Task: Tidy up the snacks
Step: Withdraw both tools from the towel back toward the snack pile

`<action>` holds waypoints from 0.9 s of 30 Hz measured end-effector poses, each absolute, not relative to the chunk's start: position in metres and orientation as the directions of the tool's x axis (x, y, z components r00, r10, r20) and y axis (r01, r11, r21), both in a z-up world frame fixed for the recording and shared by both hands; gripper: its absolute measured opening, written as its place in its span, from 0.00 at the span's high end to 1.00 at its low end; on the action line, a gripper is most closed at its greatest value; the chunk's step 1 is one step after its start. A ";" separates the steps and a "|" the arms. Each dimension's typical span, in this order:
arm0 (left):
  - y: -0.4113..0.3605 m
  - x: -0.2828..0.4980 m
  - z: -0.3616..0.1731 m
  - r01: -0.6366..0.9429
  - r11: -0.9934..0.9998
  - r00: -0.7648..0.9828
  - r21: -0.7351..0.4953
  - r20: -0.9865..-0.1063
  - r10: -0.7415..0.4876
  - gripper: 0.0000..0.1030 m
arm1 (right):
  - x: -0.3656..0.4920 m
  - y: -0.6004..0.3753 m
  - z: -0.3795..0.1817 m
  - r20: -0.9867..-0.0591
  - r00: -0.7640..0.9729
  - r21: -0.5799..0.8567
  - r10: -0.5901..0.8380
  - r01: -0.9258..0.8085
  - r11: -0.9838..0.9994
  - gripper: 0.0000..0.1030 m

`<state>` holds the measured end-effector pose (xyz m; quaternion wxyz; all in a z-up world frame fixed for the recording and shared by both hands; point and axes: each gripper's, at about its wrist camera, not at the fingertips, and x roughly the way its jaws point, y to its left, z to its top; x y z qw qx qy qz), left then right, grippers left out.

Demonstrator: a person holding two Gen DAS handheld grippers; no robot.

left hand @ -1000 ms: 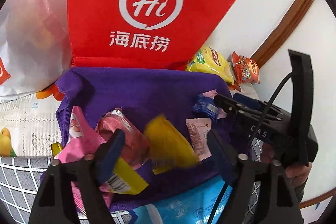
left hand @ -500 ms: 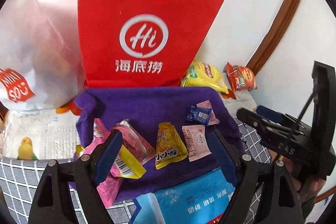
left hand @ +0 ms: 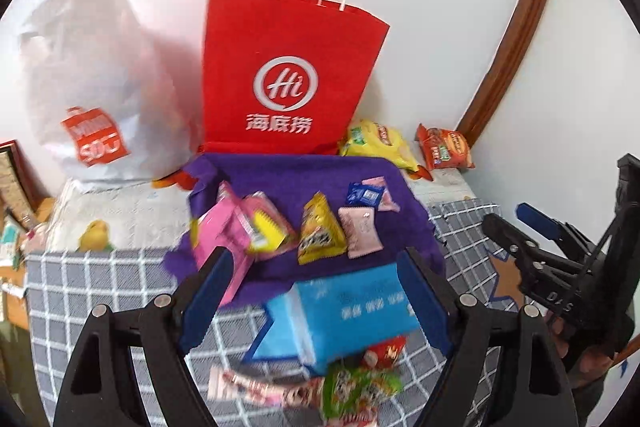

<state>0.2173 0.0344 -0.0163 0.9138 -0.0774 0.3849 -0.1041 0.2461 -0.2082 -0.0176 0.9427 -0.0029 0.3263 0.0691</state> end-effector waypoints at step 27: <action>0.038 0.104 -0.030 0.061 0.974 0.700 -0.216 -0.686 -0.196 0.20 | 0.146 -0.214 -0.050 -0.711 0.667 0.161 0.221 -0.152 0.975 0.24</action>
